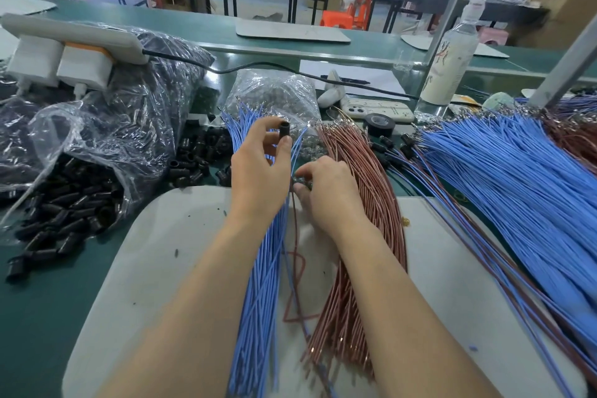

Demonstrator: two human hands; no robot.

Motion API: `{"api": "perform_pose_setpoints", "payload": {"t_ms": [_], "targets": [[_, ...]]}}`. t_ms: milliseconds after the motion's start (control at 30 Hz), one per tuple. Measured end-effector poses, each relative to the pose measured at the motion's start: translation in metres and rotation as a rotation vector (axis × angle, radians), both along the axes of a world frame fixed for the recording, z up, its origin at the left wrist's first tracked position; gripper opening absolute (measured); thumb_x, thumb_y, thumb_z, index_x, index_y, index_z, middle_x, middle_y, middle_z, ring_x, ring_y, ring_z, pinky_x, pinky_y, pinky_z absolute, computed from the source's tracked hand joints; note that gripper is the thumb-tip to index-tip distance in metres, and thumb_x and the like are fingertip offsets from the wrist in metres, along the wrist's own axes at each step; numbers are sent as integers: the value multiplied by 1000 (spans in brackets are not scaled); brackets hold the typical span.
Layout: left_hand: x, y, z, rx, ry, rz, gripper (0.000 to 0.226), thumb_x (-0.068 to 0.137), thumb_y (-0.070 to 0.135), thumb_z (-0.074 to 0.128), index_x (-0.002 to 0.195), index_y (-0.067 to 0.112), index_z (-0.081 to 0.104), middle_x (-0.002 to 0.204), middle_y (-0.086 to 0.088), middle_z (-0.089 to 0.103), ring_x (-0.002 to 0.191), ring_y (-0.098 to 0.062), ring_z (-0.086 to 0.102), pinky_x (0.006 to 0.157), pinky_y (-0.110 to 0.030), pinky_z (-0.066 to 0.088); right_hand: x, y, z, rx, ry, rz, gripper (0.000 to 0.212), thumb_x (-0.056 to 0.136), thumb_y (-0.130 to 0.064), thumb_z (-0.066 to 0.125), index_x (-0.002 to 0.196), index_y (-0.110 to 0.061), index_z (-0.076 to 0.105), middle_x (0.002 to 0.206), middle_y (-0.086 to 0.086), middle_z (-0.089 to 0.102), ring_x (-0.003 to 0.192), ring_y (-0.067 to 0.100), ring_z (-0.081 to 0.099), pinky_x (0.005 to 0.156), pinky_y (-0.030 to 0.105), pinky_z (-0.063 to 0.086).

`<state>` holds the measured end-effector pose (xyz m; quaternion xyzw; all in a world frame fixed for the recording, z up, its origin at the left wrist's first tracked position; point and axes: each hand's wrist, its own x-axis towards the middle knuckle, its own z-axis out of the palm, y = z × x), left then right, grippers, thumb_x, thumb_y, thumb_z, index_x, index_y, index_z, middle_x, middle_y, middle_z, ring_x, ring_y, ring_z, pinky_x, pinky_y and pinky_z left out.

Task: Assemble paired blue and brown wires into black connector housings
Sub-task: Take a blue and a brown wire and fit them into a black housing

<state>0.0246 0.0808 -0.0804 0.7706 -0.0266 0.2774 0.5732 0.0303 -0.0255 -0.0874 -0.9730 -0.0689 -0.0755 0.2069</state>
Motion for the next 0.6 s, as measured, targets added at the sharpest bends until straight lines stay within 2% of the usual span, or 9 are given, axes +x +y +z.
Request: {"api": "perform_pose_setpoints", "payload": {"t_ms": [100, 233, 333, 400, 500, 600], "targets": [[2, 0, -2, 10, 24, -34, 18, 92, 11, 58, 99, 27, 55, 83, 15, 60, 71, 5, 56, 66, -5, 41, -1, 2, -3, -6, -29, -9, 22, 95, -27, 53, 113, -22, 65, 115, 2, 57, 111, 24, 45, 98, 38, 37], [2, -3, -2, -8, 48, -110, 21, 90, 4, 58, 97, 24, 57, 86, 9, 65, 78, 0, 61, 75, -9, 45, -1, 0, -2, 47, -92, -57, 20, 95, -27, 49, 102, -16, 64, 108, 4, 61, 106, 25, 48, 92, 38, 38], [1, -2, -2, -2, 54, -115, 22, 89, 2, 56, 98, 22, 57, 87, 7, 66, 79, -1, 61, 75, -9, 45, 0, -3, -1, 69, -42, -37, 18, 93, -26, 53, 104, -18, 65, 110, 3, 62, 108, 25, 50, 94, 40, 40], [0, -1, -1, -12, 48, -99, 21, 89, 3, 56, 97, 22, 58, 85, 11, 65, 77, 3, 60, 73, -8, 45, 1, -7, 2, 142, -9, -11, 18, 92, -23, 56, 105, -20, 68, 111, 2, 65, 106, 22, 55, 95, 40, 43], [-1, 0, 1, -31, 30, -60, 17, 91, 10, 57, 96, 26, 57, 82, 16, 61, 72, 10, 56, 65, -4, 42, 2, -18, 7, 265, -108, -88, 25, 93, -10, 50, 105, -16, 70, 109, 3, 68, 99, 19, 60, 89, 31, 47], [-1, 1, 2, -68, 25, -27, 14, 92, 15, 56, 98, 28, 57, 84, 15, 62, 72, 8, 56, 63, -4, 40, 3, -25, 5, 218, -130, -125, 29, 92, -6, 47, 108, -16, 70, 110, 4, 69, 99, 23, 59, 90, 37, 47]]}}
